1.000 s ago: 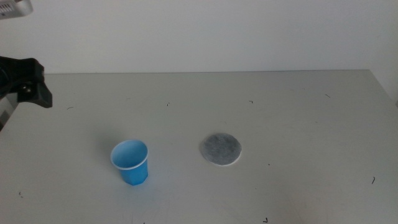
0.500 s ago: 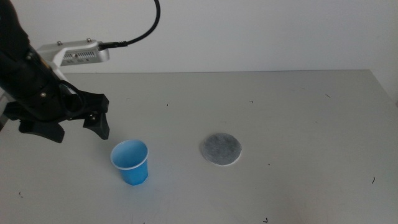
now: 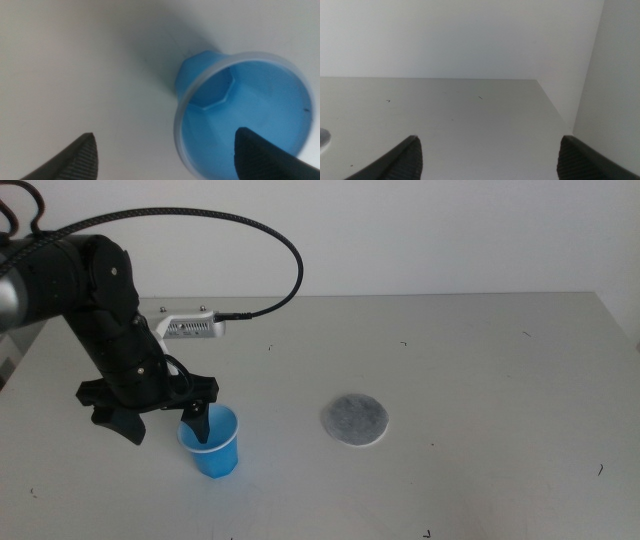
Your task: Place an empty cup on a cup mat.
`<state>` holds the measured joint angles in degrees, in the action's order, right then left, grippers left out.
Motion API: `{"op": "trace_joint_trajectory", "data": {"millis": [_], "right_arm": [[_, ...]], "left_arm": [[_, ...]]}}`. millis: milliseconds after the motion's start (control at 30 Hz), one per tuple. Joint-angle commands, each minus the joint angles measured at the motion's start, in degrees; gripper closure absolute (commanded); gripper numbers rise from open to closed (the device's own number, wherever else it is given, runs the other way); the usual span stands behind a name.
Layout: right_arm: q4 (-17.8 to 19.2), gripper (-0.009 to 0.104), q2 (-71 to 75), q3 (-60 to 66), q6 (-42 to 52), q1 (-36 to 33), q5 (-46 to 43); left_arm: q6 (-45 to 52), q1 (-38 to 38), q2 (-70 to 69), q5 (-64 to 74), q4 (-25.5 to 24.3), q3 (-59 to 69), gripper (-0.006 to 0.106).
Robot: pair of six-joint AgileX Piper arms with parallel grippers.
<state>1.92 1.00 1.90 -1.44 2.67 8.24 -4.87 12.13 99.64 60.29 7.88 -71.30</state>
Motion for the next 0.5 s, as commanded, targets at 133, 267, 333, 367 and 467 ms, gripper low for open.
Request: {"op": "trace_joint_trajectory", "data": {"millis": [133, 267, 333, 367, 467], "right_arm": [[0.52, 0.001, 1.1, -0.66, 0.49, -0.06, -4.46], [0.52, 0.001, 1.1, -0.66, 0.49, -0.06, -4.46], [0.52, 0.001, 1.1, -0.66, 0.49, -0.06, -4.46], [0.52, 0.001, 1.1, -0.66, 0.49, -0.06, -4.46], [0.52, 0.001, 1.1, -0.66, 0.49, -0.06, -4.46]], "left_arm": [[0.46, 0.22, 3.59, -3.34, 2.33, -1.78, -0.004], [1.45, 0.22, 5.09, -4.36, 2.33, -1.78, -0.001], [2.13, 0.22, 5.15, -4.38, 2.33, -1.78, 0.011], [2.13, 0.22, 5.15, -4.38, 2.33, -1.78, 0.021], [2.13, 0.22, 5.15, -4.38, 3.22, -1.83, 0.056]]}}
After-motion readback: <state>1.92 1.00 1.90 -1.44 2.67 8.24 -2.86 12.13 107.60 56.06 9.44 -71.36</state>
